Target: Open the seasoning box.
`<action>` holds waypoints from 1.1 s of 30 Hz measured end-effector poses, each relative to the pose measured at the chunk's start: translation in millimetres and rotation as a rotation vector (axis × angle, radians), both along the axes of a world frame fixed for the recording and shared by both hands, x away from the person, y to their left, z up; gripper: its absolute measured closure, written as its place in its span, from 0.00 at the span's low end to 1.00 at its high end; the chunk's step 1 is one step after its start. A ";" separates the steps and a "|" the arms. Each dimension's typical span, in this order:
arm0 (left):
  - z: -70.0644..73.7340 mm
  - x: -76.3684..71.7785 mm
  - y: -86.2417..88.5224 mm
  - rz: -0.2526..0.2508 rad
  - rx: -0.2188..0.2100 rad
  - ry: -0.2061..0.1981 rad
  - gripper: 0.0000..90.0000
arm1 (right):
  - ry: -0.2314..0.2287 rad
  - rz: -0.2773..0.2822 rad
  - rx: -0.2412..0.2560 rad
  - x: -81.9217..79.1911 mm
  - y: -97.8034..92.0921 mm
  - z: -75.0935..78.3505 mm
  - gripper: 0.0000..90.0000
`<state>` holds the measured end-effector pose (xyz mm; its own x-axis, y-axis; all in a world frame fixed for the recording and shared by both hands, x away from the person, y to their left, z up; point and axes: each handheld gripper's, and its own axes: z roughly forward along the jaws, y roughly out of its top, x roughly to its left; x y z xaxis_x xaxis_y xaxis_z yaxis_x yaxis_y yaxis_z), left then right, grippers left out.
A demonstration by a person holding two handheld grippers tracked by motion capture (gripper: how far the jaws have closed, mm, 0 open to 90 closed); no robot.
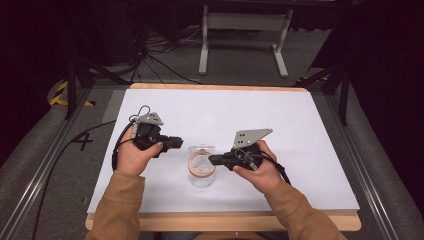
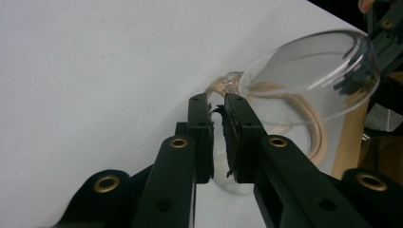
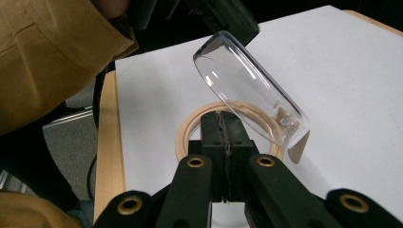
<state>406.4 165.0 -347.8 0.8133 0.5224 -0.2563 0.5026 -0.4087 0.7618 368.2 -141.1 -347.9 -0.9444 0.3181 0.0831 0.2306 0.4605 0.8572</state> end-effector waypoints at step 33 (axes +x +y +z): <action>-3.6 -10.7 17.1 0.008 0.020 0.024 0.92 | -0.079 -0.136 -0.021 24.8 -18.8 9.4 1.00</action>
